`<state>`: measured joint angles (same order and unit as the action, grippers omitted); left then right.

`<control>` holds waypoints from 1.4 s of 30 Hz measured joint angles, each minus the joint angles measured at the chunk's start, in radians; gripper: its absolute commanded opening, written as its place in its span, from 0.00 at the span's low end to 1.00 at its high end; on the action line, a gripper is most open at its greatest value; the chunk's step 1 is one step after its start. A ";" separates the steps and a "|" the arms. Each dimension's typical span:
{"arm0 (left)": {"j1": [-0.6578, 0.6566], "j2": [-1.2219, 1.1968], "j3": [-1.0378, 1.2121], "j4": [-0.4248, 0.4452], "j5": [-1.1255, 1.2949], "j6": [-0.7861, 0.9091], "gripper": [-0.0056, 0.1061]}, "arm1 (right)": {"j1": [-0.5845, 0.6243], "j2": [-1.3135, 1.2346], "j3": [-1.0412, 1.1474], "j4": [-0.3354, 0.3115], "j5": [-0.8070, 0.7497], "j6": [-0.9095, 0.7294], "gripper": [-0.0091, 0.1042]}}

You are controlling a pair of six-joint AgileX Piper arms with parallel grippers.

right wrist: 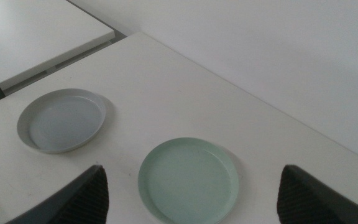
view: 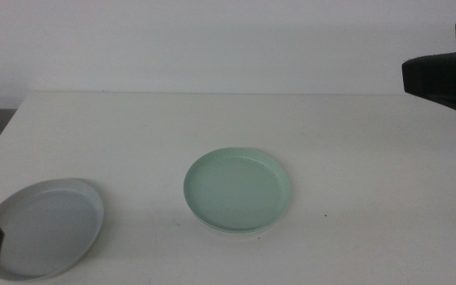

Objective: Stack the three bowls on top of each other.

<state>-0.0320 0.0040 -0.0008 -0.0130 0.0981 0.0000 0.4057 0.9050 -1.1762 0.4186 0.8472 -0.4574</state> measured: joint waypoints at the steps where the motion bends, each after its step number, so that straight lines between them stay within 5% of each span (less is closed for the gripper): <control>1: 0.012 0.000 0.000 0.000 0.000 0.000 0.89 | 0.000 0.000 0.000 0.000 0.000 0.000 0.90; 5: 0.085 0.056 -0.041 0.000 0.025 0.000 0.89 | 0.000 0.000 0.000 0.000 0.000 0.000 0.90; 17: 0.200 0.667 -0.649 0.000 0.426 0.000 0.89 | 0.000 0.000 0.000 0.000 0.000 0.000 0.90; 32: 0.210 0.952 -0.776 0.072 0.762 -0.154 0.89 | 0.000 0.000 0.000 0.000 0.000 0.000 0.90; 42: 0.362 1.356 -0.995 -0.002 0.928 0.100 0.89 | 0.000 0.000 0.000 0.000 0.000 0.000 0.90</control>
<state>0.3305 1.3596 -0.9956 -0.0153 1.0261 0.0996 0.4057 0.9050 -1.1762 0.4186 0.8472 -0.4574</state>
